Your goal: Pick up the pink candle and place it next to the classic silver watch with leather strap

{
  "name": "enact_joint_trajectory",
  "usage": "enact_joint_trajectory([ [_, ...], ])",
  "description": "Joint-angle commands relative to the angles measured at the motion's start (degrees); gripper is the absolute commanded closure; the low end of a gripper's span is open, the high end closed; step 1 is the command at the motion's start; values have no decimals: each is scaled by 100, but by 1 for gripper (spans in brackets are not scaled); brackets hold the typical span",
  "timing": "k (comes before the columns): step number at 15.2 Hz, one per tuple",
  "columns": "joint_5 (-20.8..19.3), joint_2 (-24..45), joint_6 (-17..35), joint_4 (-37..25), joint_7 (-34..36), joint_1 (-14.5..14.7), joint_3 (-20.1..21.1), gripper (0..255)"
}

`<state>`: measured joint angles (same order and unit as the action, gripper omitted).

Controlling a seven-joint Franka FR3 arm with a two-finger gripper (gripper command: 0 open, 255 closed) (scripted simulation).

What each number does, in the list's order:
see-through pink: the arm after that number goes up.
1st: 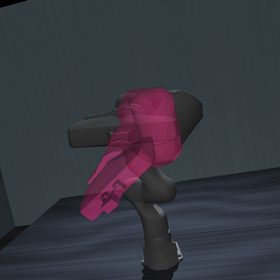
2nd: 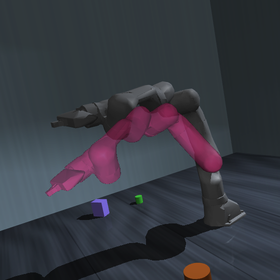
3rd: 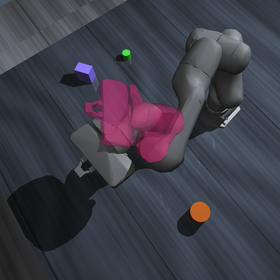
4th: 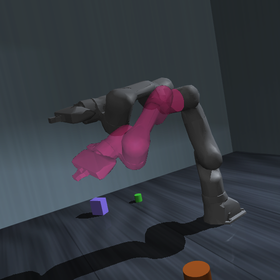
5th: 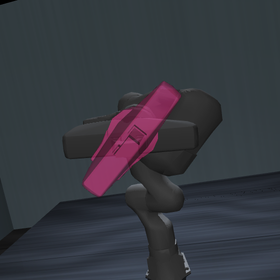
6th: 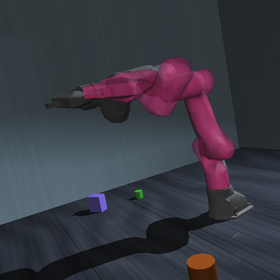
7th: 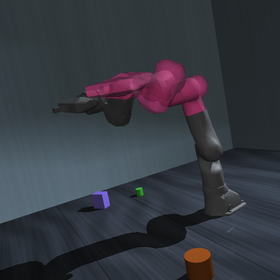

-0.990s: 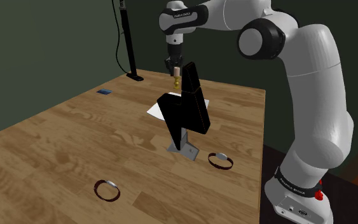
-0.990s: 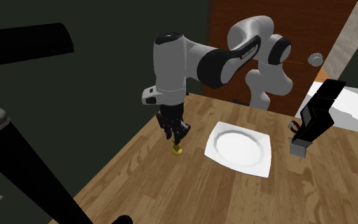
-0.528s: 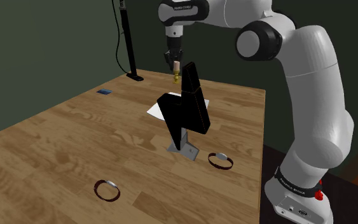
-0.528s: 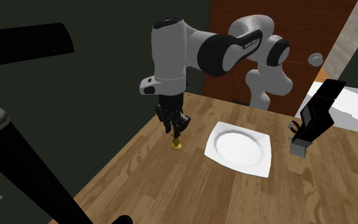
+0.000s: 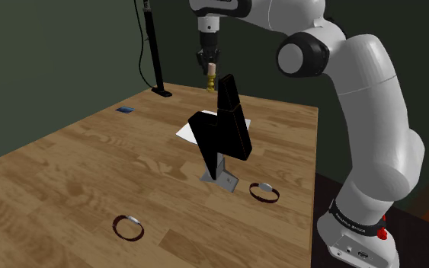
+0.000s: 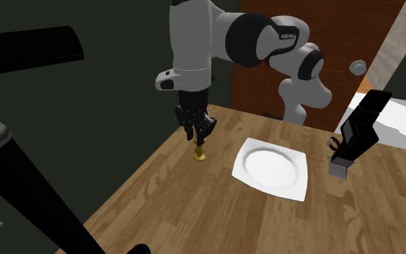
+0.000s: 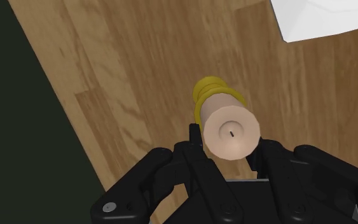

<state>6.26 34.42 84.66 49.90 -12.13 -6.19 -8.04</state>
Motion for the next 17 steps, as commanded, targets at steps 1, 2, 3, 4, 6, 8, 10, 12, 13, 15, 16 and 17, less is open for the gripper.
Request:
enact_joint_trajectory([
  [1, 13, 118, -232, -347, 17, -25, 7, 255],
  [2, 24, 222, -386, -607, 26, -48, 13, 255],
  [3, 35, 327, -528, -855, 35, -71, 19, 255],
  [4, -6, 4, -334, -341, 115, 64, 18, 255],
  [6, -73, -473, -86, 379, 297, 305, 31, 255],
  [8, -135, -842, 73, 897, 498, 521, 62, 255],
  [10, -193, -1147, 182, 1303, 712, 722, 108, 255],
  [12, -246, -1408, 258, 1629, 936, 910, 168, 255],
  [13, -271, -1524, 286, 1768, 1051, 1002, 200, 255],
  [15, -316, -1731, 325, 2005, 1286, 1179, 272, 255],
  [16, -337, -1823, 337, 2105, 1406, 1266, 311, 255],
  [17, -357, -1907, 346, 2194, 1527, 1350, 353, 255],
])
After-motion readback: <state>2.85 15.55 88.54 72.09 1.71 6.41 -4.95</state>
